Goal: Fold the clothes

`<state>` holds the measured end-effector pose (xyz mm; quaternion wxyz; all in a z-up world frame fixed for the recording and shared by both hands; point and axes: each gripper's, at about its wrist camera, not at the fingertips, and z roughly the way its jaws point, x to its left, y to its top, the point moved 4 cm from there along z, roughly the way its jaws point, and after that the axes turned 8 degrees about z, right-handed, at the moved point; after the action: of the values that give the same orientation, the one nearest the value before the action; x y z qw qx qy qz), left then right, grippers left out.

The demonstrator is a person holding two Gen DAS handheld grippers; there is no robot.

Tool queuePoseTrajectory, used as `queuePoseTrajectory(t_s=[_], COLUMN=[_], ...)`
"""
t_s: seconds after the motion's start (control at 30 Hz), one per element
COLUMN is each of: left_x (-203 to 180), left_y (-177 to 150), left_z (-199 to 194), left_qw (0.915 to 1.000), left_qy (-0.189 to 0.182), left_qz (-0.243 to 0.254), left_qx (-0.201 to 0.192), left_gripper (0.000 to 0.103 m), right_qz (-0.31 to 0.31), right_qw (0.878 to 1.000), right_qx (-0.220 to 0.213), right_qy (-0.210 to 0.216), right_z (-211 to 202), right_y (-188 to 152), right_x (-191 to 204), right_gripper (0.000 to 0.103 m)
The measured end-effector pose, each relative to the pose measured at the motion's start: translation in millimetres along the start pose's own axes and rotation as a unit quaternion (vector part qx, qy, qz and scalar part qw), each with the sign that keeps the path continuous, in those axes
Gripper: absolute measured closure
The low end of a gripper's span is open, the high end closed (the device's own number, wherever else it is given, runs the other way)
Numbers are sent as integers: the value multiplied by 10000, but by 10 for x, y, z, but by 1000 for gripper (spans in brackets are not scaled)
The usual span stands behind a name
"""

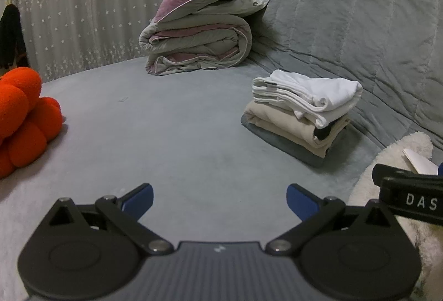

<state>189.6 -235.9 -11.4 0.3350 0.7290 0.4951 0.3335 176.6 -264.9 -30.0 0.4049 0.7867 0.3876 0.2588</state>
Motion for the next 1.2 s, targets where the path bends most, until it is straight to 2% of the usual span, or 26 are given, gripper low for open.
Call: queuePoseTrajectory(t_s=[1.2], left_x=[46], left_y=[-15], left_z=[72], left_qw=[9996], left_qy=[-159], left_qz=[-198], left_qx=[120], left_gripper=[1], right_qz=[-140], right_qw=[9998], right_qx=[3], right_qy=[-161], right_z=[21], right_y=[-7], right_x=[44], right_gripper=[0])
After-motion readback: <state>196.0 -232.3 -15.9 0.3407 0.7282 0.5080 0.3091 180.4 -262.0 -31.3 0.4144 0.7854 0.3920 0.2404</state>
